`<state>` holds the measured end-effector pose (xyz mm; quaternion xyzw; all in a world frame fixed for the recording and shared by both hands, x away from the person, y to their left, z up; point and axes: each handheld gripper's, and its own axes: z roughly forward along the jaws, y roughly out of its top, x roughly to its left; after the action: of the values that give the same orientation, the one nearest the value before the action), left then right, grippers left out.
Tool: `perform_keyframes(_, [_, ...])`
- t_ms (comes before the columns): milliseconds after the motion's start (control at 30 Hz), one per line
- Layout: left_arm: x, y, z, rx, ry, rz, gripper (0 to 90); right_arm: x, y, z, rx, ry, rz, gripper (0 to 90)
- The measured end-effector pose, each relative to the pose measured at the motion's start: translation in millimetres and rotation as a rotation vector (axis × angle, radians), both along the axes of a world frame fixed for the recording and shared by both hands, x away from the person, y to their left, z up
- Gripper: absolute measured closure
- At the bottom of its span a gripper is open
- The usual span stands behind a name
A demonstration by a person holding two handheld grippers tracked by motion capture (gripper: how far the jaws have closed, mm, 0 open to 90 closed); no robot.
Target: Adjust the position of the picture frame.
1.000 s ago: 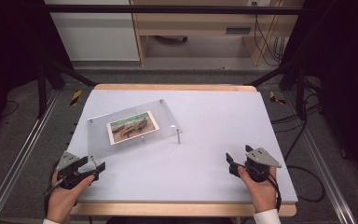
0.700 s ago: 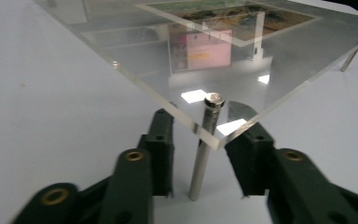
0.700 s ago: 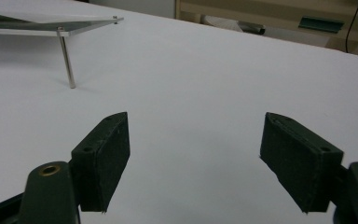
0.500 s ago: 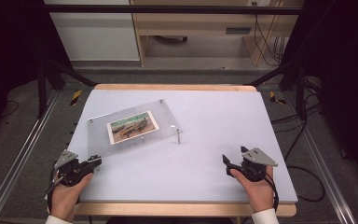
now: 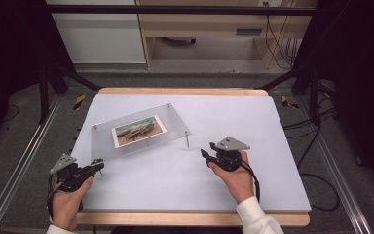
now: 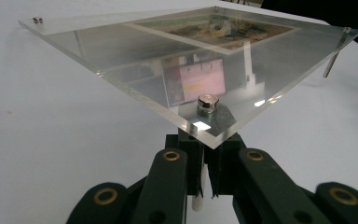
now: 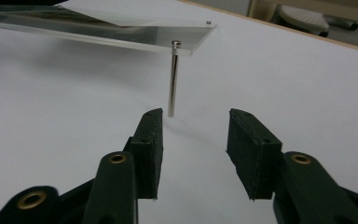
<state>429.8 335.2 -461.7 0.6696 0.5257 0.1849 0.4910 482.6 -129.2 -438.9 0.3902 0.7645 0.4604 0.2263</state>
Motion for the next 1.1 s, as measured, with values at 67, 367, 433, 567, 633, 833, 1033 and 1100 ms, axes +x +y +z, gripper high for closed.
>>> perform_keyframes(67, [-0.2, 0.1, 1.0, -0.013, -0.003, -0.004, 84.0, 12.2, 8.2, -3.0, 0.024, 0.024, 0.007, 59.3])
perform_keyframes(367, [-1.7, -2.3, 5.1, -0.034, -0.014, -0.032, 84.0, 48.3, 40.7, -18.8, 0.069, 0.041, 0.005, 64.3])
perform_keyframes(433, [-1.9, -2.2, 5.5, -0.034, -0.016, -0.033, 84.1, 57.8, 47.1, -22.1, 0.085, 0.053, 0.009, 67.1])
perform_keyframes(567, [-2.0, -2.5, 5.3, -0.035, -0.014, -0.033, 84.0, 64.8, 51.2, -23.2, 0.079, 0.044, 0.018, 71.0])
perform_keyframes(633, [-2.0, -2.5, 5.1, -0.035, -0.013, -0.032, 84.1, 69.4, 52.1, -22.3, 0.087, 0.033, 0.024, 73.1])
perform_keyframes(833, [-2.6, -1.6, 5.1, -0.037, -0.014, -0.028, 84.1, 80.1, 55.3, -19.7, 0.127, 0.032, 0.045, 81.0])
perform_keyframes(1033, [-3.7, -4.4, 5.0, 0.002, -0.015, -0.023, 84.0, 81.7, 52.6, -19.4, 0.118, 0.033, 0.056, 84.9])
perform_keyframes(1100, [-3.5, -4.7, 4.7, 0.0, -0.016, -0.02, 83.8, 81.9, 52.4, -19.6, 0.119, 0.034, 0.058, 84.8])
